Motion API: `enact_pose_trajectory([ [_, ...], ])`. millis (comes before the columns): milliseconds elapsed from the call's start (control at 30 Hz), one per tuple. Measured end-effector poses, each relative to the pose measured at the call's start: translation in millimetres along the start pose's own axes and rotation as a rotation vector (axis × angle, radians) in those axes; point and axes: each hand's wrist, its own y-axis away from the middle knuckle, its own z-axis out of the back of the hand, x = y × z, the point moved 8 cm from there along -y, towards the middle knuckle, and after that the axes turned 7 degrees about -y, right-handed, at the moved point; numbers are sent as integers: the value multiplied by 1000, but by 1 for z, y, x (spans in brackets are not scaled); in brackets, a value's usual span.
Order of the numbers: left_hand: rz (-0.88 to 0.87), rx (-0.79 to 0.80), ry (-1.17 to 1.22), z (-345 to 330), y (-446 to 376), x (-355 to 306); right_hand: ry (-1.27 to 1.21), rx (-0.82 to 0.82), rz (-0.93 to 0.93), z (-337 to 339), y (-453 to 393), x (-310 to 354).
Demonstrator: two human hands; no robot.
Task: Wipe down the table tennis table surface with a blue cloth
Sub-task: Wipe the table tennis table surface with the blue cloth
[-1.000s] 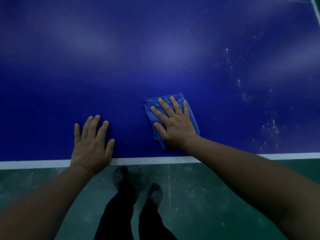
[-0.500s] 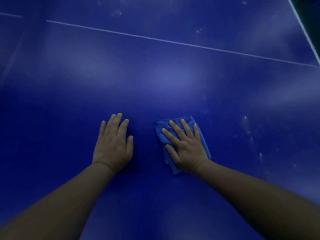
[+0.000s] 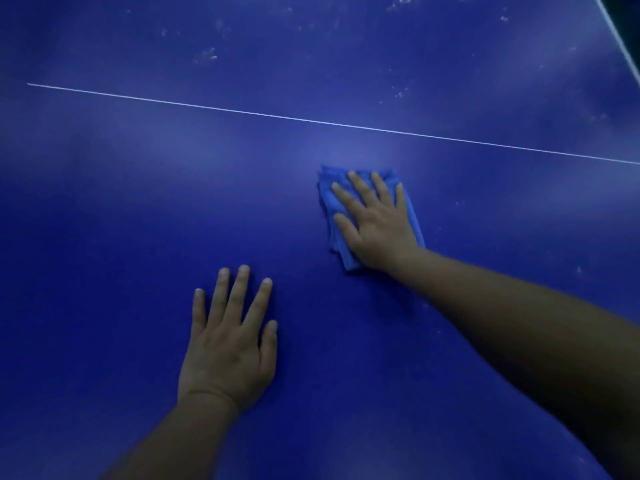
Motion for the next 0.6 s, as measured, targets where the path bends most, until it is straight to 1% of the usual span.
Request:
enact_pose_trajectory([
  [67,2,0,-16,-1,-1,-1,12,-7,-42,8,-41,-16],
  [133,3,-3,-25,0,0,-2,6,16,-126,15,-72,-29],
  [200,0,-13,-19,1,0,-2,-17,8,-233,16,-75,-30],
  [233,-4,-14,-17,1,0,-2,-11,-12,-242,14,-62,-24],
  [267,-6,-12,-15,1,0,-3,-14,-39,-185,9,-42,-11],
  [300,-4,-13,-13,1,0,-4,-5,-48,-81,2,-19,5],
  [333,-1,-16,-14,2,-1,-4,3,-30,6,-3,-1,15],
  [367,-2,-17,-19,2,-1,-4,14,-17,61,-4,1,14],
  [400,-4,-11,-28,1,-1,-5,16,-15,69,0,-10,4],
  [433,-7,-4,-34,0,-1,-5,24,-28,2,8,-28,-12],
  [533,-2,4,-17,-1,-1,-4,-15,-1,-339,17,-61,-54],
  [567,-2,5,-11,-1,-1,-4,-27,-31,-385,15,-61,-49],
  [600,-1,5,-8,0,-2,-5,-22,-53,-384,11,-58,-32],
])
